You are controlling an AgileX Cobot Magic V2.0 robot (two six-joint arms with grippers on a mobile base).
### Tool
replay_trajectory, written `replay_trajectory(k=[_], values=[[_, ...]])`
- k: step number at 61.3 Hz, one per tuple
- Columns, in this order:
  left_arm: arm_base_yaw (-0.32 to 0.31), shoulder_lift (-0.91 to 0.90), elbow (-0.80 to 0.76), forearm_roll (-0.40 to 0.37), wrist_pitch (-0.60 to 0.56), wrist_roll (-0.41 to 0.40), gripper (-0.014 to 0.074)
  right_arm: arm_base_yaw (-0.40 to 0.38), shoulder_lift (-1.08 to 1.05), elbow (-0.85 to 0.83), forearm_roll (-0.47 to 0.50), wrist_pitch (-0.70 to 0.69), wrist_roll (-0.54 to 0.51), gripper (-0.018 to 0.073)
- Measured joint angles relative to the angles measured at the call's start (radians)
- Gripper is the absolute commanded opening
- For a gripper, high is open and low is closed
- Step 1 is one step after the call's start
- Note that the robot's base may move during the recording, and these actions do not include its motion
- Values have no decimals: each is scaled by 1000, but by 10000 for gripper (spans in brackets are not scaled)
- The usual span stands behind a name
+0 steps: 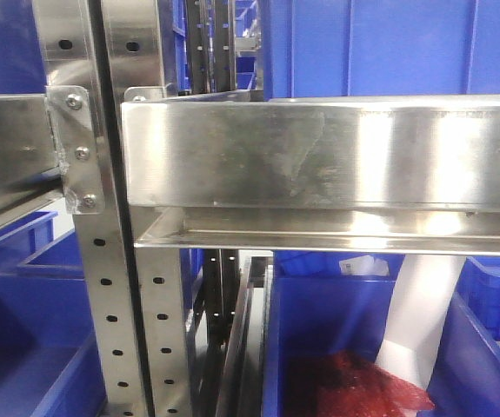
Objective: Grab orange capacitor from left shelf to right conveyor
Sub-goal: 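Lift the held capacitor with the right gripper out of the shelf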
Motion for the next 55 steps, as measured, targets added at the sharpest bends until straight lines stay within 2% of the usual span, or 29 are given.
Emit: replay_trajectory(k=[55], values=[[0,0,0,0,0,0,-105,0,0,0,0,0,-2,73]])
